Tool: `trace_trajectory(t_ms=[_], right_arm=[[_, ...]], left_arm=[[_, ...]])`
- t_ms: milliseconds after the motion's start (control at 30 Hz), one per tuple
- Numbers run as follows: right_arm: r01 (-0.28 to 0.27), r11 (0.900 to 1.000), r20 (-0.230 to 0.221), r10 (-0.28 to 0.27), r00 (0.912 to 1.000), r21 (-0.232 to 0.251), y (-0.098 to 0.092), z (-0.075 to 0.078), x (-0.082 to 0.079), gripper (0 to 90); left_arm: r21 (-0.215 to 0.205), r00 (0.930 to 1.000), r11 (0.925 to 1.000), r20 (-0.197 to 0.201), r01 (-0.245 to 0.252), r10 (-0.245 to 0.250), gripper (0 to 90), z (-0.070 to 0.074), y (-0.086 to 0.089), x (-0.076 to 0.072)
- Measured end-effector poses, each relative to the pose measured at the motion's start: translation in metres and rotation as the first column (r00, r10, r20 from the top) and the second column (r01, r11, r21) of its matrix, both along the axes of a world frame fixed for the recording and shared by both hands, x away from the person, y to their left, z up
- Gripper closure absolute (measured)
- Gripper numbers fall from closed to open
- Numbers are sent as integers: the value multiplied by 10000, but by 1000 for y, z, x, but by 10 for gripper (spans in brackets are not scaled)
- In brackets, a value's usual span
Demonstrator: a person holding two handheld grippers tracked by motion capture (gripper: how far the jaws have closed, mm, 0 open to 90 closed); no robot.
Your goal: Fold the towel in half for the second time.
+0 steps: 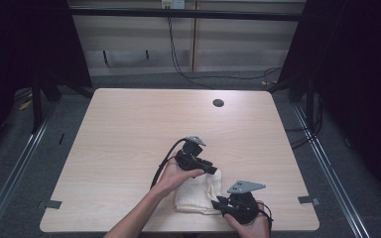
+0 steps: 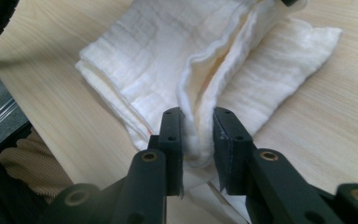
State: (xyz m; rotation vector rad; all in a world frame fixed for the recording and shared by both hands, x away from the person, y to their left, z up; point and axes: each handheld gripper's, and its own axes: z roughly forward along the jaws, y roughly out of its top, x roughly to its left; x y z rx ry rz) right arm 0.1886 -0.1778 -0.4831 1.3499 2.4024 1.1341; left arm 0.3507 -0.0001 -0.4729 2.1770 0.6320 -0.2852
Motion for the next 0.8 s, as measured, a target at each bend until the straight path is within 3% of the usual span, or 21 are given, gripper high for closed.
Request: trace_trajectory(t_ms=[167,267,400,600,700,800], right_arm=[[156,9998,5,-157,9999,146,-6,-2,1,557],[336,9994,224,-338,9992,113,-6,-2,4,483],[490,9987,449,-495,9978,138,-10,-2,10,471],[963,9929,898,-1023,9907,695,-25,9,22,449],[1080,9891,928,-1174,9887,1003,-29,14,26,431],[1017,9890,1228,-1147,9858,1077,-31,22,30,418]], left_arm=[[-81,9998,9999,-175,-72,70,585,-3,0,5],[-73,9999,9999,-88,-147,147,573,-4,0,5],[-111,9998,9998,32,-170,171,555,-3,5,5],[-305,9979,9980,335,-546,556,468,5,22,5],[-573,9946,9959,722,-701,741,445,11,34,2],[-528,9910,9958,1074,-742,796,417,16,46,-5]])
